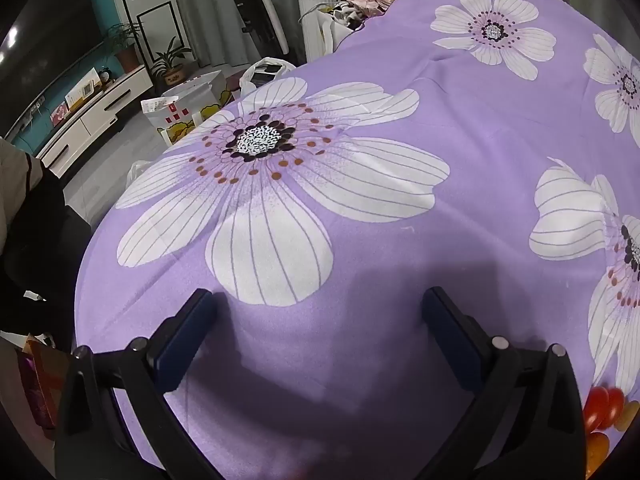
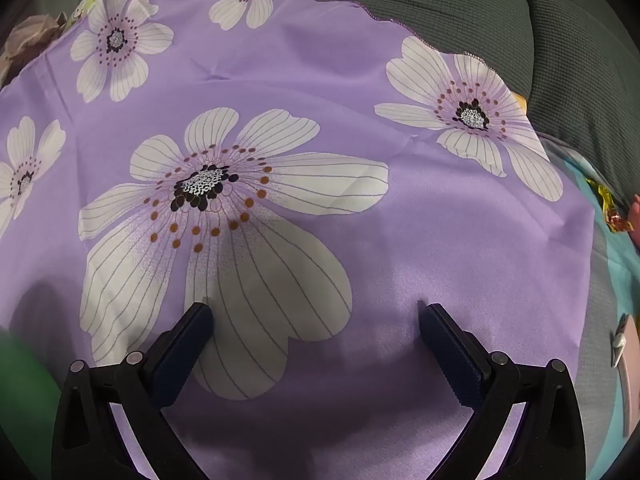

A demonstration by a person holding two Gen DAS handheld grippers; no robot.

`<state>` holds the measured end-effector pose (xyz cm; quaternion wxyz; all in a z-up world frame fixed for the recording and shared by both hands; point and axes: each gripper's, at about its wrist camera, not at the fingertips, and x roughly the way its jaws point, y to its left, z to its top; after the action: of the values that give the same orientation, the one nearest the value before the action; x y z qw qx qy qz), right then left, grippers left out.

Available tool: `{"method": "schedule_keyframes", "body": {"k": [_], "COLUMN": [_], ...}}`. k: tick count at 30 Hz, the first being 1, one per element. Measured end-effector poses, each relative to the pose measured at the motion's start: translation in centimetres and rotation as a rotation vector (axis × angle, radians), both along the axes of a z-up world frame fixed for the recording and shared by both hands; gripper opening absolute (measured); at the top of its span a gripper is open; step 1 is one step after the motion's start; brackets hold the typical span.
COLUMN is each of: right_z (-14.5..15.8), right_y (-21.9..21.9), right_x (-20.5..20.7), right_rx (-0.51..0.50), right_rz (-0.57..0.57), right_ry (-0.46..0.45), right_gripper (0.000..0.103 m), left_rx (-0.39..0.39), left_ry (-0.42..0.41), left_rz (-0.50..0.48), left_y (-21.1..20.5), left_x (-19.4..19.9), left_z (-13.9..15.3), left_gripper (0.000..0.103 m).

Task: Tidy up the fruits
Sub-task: 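Move both grippers over the cluster of small fruits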

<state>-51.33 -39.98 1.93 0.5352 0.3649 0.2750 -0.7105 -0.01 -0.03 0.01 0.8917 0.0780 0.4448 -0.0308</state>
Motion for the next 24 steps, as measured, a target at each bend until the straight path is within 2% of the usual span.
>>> {"method": "schedule_keyframes", "body": {"k": [5,7,8,10,12,13,14,17,18,21,24], "right_z": [0.0,0.2,0.2,0.3,0.6,0.9,1.8,5.6,7.3,11.4,14.3], "right_y": [0.0,0.1,0.2,-0.2,0.0,0.4,1.0,3.1,4.1,6.8,8.9], "right_x": [-0.2,-0.4,-0.6,-0.5,0.1,-0.1,0.0,1.1,1.4,2.2,4.4], "right_rx": [0.0,-0.002,0.0,0.015,0.005,-0.016,-0.044,-0.161,-0.213,-0.318,-0.371], "right_rz": [0.001,0.004,0.004,-0.003,-0.005,0.004,0.022,0.038,0.056,0.145,0.312], "right_ry": [0.006,-0.014,-0.008,-0.002,0.01,0.003,0.032,0.201,0.199,0.071,-0.08], "right_gripper": [0.103,0.103,0.103,0.103,0.103,0.101,0.097,0.096,0.096,0.096,0.096], "left_rx": [-0.011,-0.02,-0.034,-0.085,-0.148,-0.186,-0.213,-0.291,-0.31,-0.371,-0.402], "left_ry": [0.023,0.043,0.059,0.09,0.09,0.06,0.035,-0.018,-0.023,-0.032,-0.039], "left_rz": [0.0,-0.015,-0.03,-0.067,-0.109,-0.128,-0.14,-0.219,-0.244,-0.333,-0.402], "left_y": [-0.3,-0.3,-0.4,-0.7,-0.1,-0.1,0.2,-0.6,-0.9,-1.4,-2.0], "left_x": [-0.2,-0.3,-0.5,-1.2,-2.2,-2.9,-3.4,-5.3,-5.9,-7.2,-8.8], "left_z": [0.0,0.3,0.5,1.3,2.7,3.7,4.7,7.1,7.5,9.0,9.8], "left_gripper": [0.102,0.098,0.093,0.089,0.089,0.089,0.089,0.089,0.089,0.089,0.089]}}
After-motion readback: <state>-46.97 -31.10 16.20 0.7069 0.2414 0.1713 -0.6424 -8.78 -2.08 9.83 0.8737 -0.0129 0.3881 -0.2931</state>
